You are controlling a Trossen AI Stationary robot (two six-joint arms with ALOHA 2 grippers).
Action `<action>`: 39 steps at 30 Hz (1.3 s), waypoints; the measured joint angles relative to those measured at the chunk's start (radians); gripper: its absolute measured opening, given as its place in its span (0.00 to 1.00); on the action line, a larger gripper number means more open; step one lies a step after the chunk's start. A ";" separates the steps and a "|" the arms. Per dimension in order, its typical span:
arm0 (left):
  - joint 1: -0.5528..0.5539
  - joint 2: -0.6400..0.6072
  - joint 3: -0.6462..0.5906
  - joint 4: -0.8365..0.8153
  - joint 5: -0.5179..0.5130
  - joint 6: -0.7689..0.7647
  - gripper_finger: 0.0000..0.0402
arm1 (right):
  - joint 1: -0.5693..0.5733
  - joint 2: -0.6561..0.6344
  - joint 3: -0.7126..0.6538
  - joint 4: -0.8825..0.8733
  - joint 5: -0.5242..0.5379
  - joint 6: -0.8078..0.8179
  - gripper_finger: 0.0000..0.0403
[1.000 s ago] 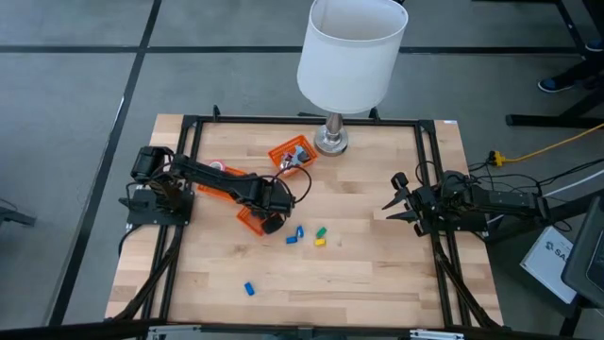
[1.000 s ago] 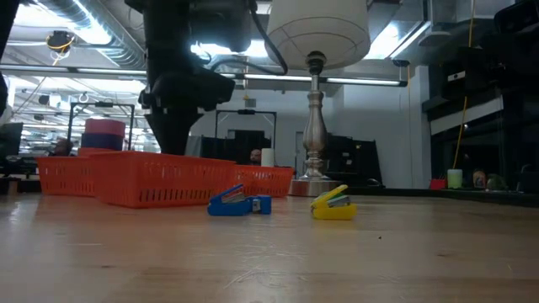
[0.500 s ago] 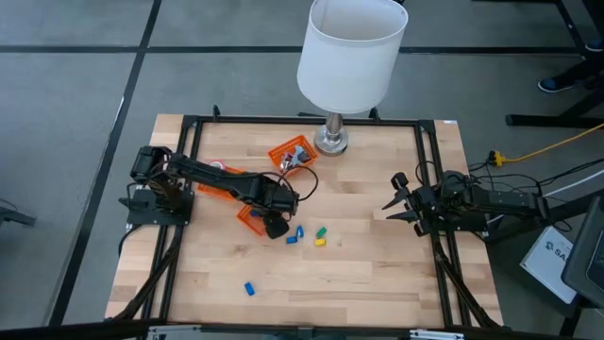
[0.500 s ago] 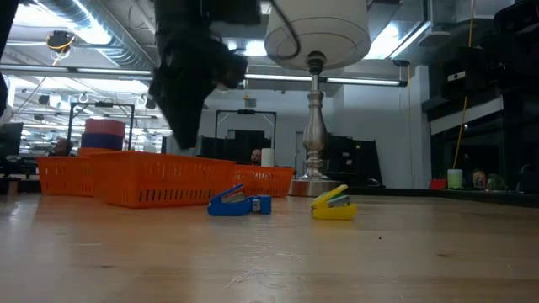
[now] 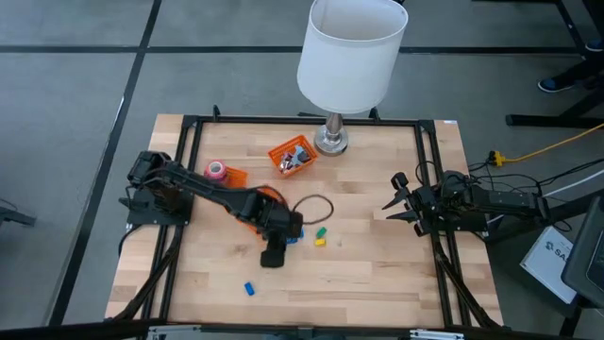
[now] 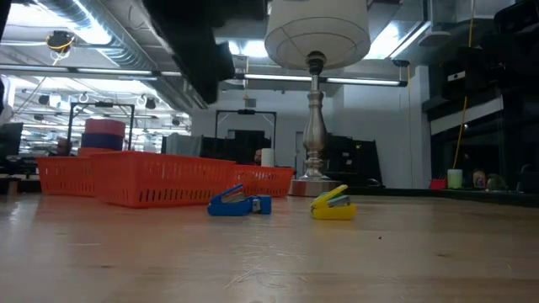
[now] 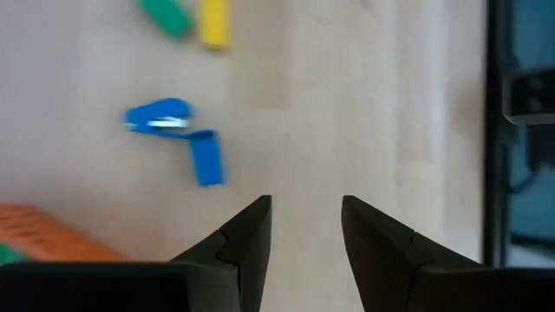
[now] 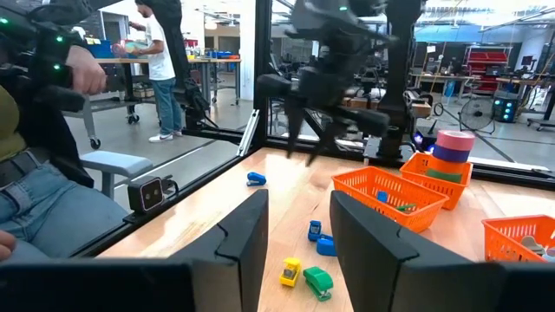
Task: Pick and place Stapler, Stapler remover, tape
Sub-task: Put the blue stapler into the bottom orange bin
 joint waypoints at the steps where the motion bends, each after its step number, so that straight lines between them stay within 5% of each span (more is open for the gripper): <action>1: -0.016 0.002 0.000 0.000 0.005 0.007 0.34 | 0.000 0.000 0.000 0.000 0.000 0.000 0.32; 12: -0.219 0.070 -0.017 -0.011 0.092 0.139 0.34 | 0.000 0.000 0.000 0.000 0.000 0.000 0.32; 21: -0.399 0.191 -0.017 -0.006 0.021 0.166 0.34 | 0.000 0.000 0.000 0.000 0.000 0.000 0.32; 27: -0.453 0.193 -0.017 -0.017 -0.141 0.166 0.34 | 0.000 0.000 0.000 0.000 0.000 0.000 0.32; 39: -0.497 0.202 -0.017 -0.028 -0.170 0.138 0.34 | 0.000 0.000 0.000 0.000 0.000 0.000 0.32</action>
